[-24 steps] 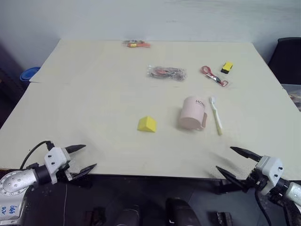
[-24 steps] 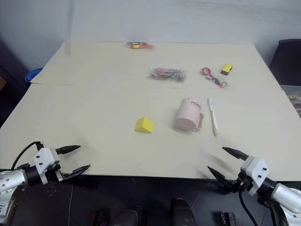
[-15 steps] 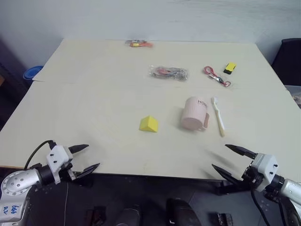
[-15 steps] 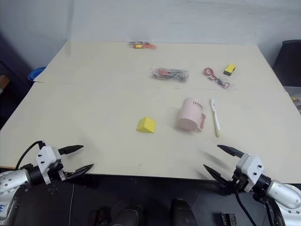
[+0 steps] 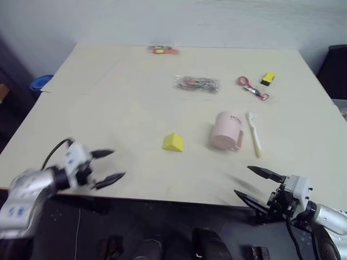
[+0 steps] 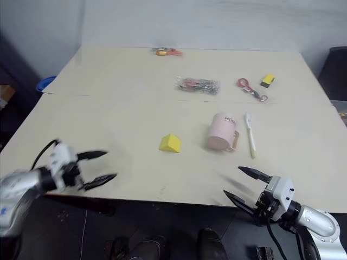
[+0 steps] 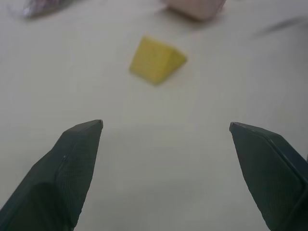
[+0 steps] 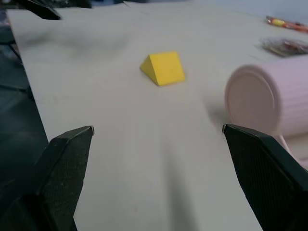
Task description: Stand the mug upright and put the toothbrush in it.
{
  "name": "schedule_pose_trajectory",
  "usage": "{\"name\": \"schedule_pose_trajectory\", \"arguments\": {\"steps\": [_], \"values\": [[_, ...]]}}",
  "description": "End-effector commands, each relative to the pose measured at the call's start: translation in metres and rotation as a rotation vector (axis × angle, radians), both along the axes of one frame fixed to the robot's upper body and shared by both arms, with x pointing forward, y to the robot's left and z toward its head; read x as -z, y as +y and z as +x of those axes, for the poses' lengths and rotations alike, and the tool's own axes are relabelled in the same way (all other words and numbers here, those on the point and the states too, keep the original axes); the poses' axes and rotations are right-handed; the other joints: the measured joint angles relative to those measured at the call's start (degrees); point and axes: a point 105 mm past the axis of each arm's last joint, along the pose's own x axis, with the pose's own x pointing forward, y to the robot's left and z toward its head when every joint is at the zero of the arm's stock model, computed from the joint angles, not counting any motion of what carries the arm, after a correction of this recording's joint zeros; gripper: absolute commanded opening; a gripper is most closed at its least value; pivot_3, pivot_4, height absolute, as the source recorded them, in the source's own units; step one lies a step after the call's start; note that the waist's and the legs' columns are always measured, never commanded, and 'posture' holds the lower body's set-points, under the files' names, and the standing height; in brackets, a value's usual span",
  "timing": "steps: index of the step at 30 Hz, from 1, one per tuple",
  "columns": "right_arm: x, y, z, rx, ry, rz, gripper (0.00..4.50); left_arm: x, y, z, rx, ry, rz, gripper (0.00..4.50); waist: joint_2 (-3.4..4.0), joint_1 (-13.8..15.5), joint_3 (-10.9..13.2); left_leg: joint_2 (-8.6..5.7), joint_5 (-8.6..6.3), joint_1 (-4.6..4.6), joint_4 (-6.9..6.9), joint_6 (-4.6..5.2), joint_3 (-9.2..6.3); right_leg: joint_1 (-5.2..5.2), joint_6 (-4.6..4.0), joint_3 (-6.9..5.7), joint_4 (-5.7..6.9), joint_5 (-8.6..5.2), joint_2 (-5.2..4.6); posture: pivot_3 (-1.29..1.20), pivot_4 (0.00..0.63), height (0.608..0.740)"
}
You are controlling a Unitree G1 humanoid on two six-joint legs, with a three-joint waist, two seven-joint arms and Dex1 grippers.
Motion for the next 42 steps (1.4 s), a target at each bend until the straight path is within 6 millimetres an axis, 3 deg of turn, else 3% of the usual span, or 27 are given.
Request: {"name": "schedule_pose_trajectory", "arguments": {"steps": [1,5,8,13,19,28,31,33,36,40,41,42], "values": [[-0.023,0.015,-0.001,-0.059,-0.112,0.063,4.47,0.019,-0.028,0.024,0.117,0.041,0.046,4.5,0.03,-0.21,-0.01,0.0,-0.01,-0.01,-0.02,-0.01,0.01,-0.04,0.0,-0.01,-0.01,0.0,0.02,0.0,0.15,0.74],[-0.038,0.025,-0.001,-0.067,-0.191,0.084,4.47,0.037,-0.067,0.065,0.209,0.032,0.112,4.5,0.01,-0.16,0.0,0.02,-0.01,-0.25,0.23,-0.05,0.09,-0.27,0.01,-0.05,0.09,0.01,0.16,0.0,0.15,0.74],[-0.04,0.025,-0.004,-0.041,-0.195,0.105,4.47,0.044,-0.079,0.078,0.231,0.045,0.128,4.5,-0.23,-1.01,0.02,0.05,-0.08,-0.87,0.71,-0.14,0.05,-0.79,0.02,-0.06,0.29,0.01,0.24,0.0,0.15,0.74],[-0.031,0.024,-0.015,0.0,-0.167,0.105,4.47,0.057,-0.092,0.088,0.248,0.104,0.133,4.5,-0.31,-0.94,0.0,0.0,-0.09,-0.92,0.81,-0.14,0.16,-0.93,0.04,-0.03,0.46,0.02,0.21,0.0,0.15,0.74],[-0.026,0.017,-0.021,0.067,-0.167,0.1,4.5,0.06,-0.092,0.093,0.228,0.105,0.135,3.03,-0.38,-0.95,-0.02,0.0,-0.09,-0.89,0.85,-0.14,0.16,-0.95,0.05,0.08,0.6,0.03,0.21,0.0,0.15,0.74],[-0.012,0.013,-0.021,0.1,-0.141,0.104,4.5,0.056,-0.093,0.099,0.142,0.129,-0.03,0.23,-0.39,-0.96,-0.02,-0.01,-0.09,-0.88,0.86,-0.14,0.17,-0.98,0.05,0.11,0.71,0.03,0.21,0.0,0.15,0.74],[-0.009,0.013,-0.021,0.096,-0.132,0.104,4.5,0.054,-0.087,0.098,0.117,0.114,-0.09,0.01,-0.39,-1.06,-0.02,0.0,-0.09,-0.88,0.86,-0.14,0.18,-1.02,0.04,0.11,0.75,0.02,0.21,0.0,0.15,0.74],[-0.007,0.014,-0.02,0.087,-0.128,0.106,4.5,0.047,-0.072,0.097,0.071,0.068,-0.171,0.01,-0.39,-1.2,-0.03,0.01,-0.09,-0.88,0.85,-0.14,0.22,-1.05,0.04,0.14,0.76,0.02,0.22,0.0,0.15,0.74],[-0.007,0.017,-0.02,0.058,-0.136,0.113,4.5,0.029,-0.036,0.098,-0.09,-0.029,-0.303,0.01,-0.39,-1.55,-0.02,0.03,-0.11,-0.88,0.82,-0.17,0.22,-1.18,0.04,0.16,0.8,0.02,0.25,0.0,0.15,0.74],[-0.018,0.03,-0.02,-0.049,-0.176,0.157,4.5,0.011,0.067,0.1,-0.664,-0.182,-0.332,0.01,-0.4,-2.57,-0.02,0.13,-0.16,-0.83,0.81,-0.28,0.17,-1.24,0.03,0.16,0.79,0.02,0.36,0.0,0.15,0.74],[-0.021,0.036,-0.018,-0.086,-0.183,0.148,4.5,0.011,0.099,0.089,-0.816,-0.193,-0.324,0.01,-0.4,-2.52,-0.02,0.17,-0.19,-0.8,0.79,-0.33,0.13,-1.25,0.03,0.17,0.8,0.02,0.41,0.0,0.15,0.74],[-0.022,0.04,-0.017,-0.11,-0.188,0.138,4.5,0.01,0.118,0.079,-0.911,-0.198,-0.316,0.01,-0.41,-2.41,-0.02,0.17,-0.2,-0.8,0.8,-0.34,0.1,-1.25,0.03,0.17,0.8,0.02,0.42,0.0,0.15,0.74]]}}
